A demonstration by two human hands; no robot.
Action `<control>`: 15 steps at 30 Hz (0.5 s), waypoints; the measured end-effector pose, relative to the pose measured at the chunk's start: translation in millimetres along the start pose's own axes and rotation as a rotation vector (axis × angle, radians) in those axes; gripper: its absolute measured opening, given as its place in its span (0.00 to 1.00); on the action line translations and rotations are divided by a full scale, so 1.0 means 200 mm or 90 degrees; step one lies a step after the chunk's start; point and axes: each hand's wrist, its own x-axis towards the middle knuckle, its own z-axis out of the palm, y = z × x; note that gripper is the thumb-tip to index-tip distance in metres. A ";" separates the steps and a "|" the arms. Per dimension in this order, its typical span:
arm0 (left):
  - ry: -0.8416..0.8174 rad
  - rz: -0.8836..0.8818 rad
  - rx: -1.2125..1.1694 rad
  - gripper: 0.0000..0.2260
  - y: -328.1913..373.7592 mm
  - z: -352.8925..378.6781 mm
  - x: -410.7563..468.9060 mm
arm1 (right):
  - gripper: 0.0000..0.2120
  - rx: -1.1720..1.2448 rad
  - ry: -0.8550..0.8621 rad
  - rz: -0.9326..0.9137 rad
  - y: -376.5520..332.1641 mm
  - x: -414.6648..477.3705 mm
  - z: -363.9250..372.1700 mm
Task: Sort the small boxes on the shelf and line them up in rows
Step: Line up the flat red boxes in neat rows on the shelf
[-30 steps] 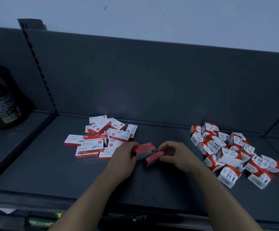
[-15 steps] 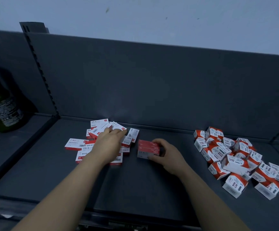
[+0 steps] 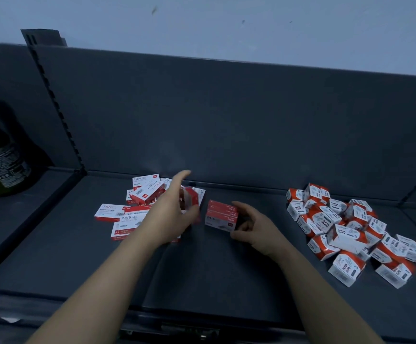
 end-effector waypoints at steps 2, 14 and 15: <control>-0.026 -0.007 -0.057 0.20 0.04 0.02 -0.05 | 0.37 0.003 0.005 -0.005 0.00 0.00 0.00; -0.095 0.053 0.133 0.11 -0.03 0.11 -0.09 | 0.39 0.020 0.011 -0.019 0.03 -0.02 0.02; -0.103 0.065 0.139 0.12 -0.03 0.12 -0.08 | 0.40 0.023 0.009 -0.020 0.03 -0.01 0.02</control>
